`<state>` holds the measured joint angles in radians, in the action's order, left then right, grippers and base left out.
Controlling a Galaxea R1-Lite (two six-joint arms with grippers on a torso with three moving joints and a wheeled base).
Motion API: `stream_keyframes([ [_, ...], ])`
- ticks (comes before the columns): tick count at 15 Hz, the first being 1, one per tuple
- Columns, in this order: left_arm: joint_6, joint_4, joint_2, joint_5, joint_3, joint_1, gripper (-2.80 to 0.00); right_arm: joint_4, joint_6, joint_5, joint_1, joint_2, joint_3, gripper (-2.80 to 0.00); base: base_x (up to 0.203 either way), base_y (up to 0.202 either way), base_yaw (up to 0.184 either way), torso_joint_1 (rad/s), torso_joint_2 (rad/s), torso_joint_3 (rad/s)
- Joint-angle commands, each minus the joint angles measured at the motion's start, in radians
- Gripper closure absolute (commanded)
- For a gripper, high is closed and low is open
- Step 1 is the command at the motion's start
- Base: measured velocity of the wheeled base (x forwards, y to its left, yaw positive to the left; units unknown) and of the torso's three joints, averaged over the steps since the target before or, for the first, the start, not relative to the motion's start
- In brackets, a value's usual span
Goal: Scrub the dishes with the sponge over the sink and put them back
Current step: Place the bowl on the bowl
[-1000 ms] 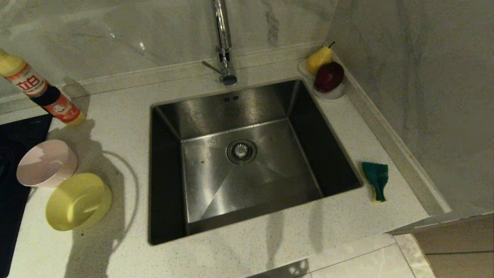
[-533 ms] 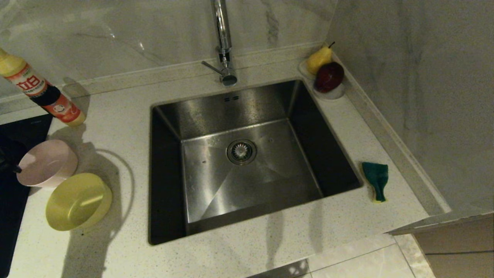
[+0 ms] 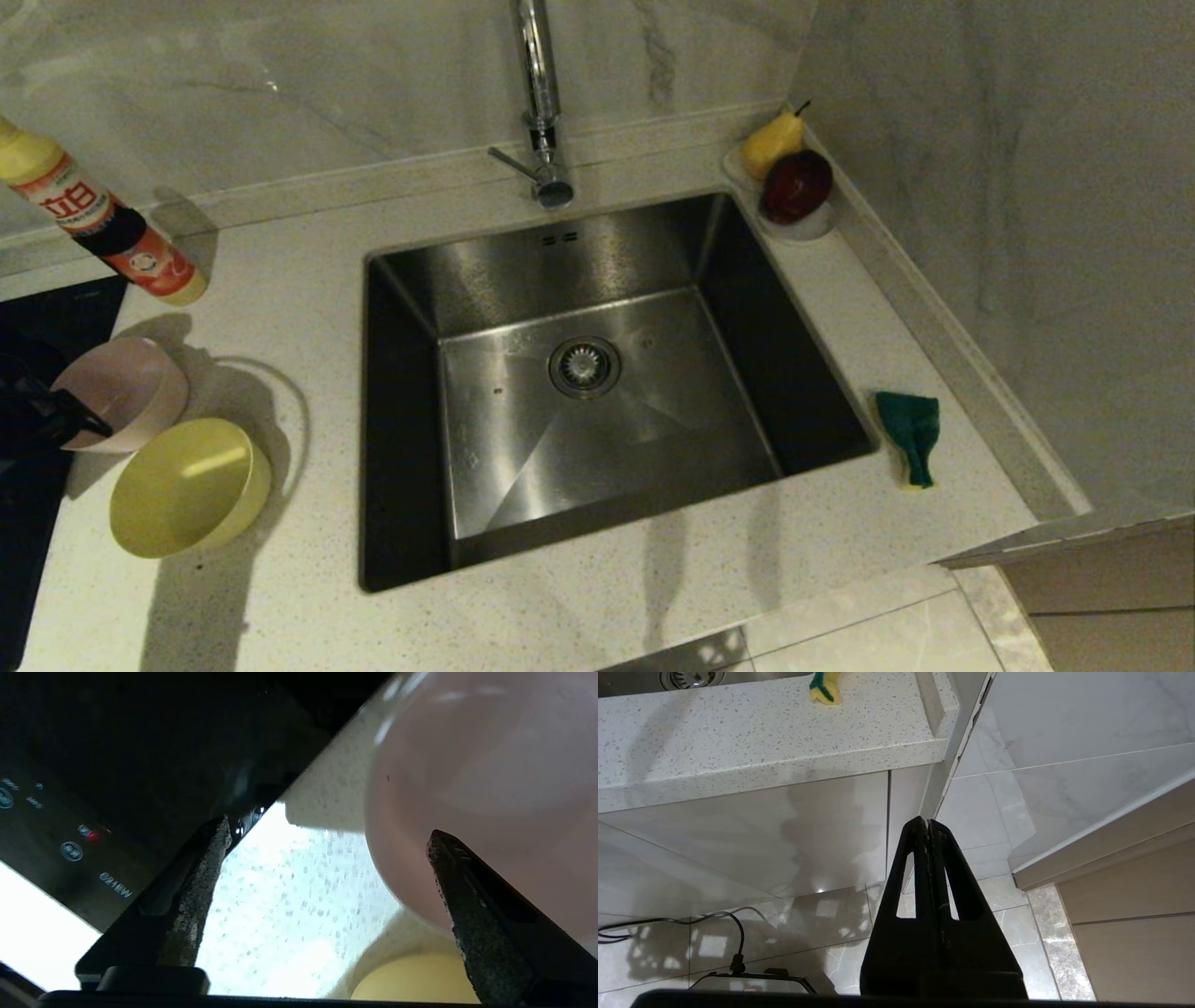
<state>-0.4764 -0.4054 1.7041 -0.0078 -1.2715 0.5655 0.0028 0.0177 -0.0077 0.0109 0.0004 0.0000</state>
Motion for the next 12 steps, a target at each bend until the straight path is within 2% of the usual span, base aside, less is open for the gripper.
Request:
stream_keyframes([
  [1,-0.015,-0.001,0.022,-0.008,-0.002,0.001,-2.8,0.0,0.001,0.0,0.0,0.001,0.0,0.0,0.0,0.0,0.0,0.0,0.0,0.0],
  [3,-0.026,-0.001,0.02,-0.054,-0.003,0.001,-2.8,0.0,0.001,0.0,0.0,0.001,0.0,0.0,0.0,0.0,0.0,0.0,0.0,0.0],
  [5,-0.036,-0.001,0.022,-0.069,-0.002,0.001,-2.8,0.0,0.001,0.0,0.0,0.001,0.0,0.0,0.0,0.0,0.0,0.0,0.0,0.0],
  [7,-0.053,-0.001,0.023,-0.132,0.001,0.001,-2.8,0.0,0.001,0.0,0.0,0.001,0.0,0.0,0.0,0.0,0.0,0.0,0.0,0.0],
  [12,-0.068,0.0,0.047,-0.14,0.001,0.001,-2.8,0.0,0.001,0.0,0.0,0.001,0.0,0.0,0.0,0.0,0.0,0.0,0.0,0.0],
])
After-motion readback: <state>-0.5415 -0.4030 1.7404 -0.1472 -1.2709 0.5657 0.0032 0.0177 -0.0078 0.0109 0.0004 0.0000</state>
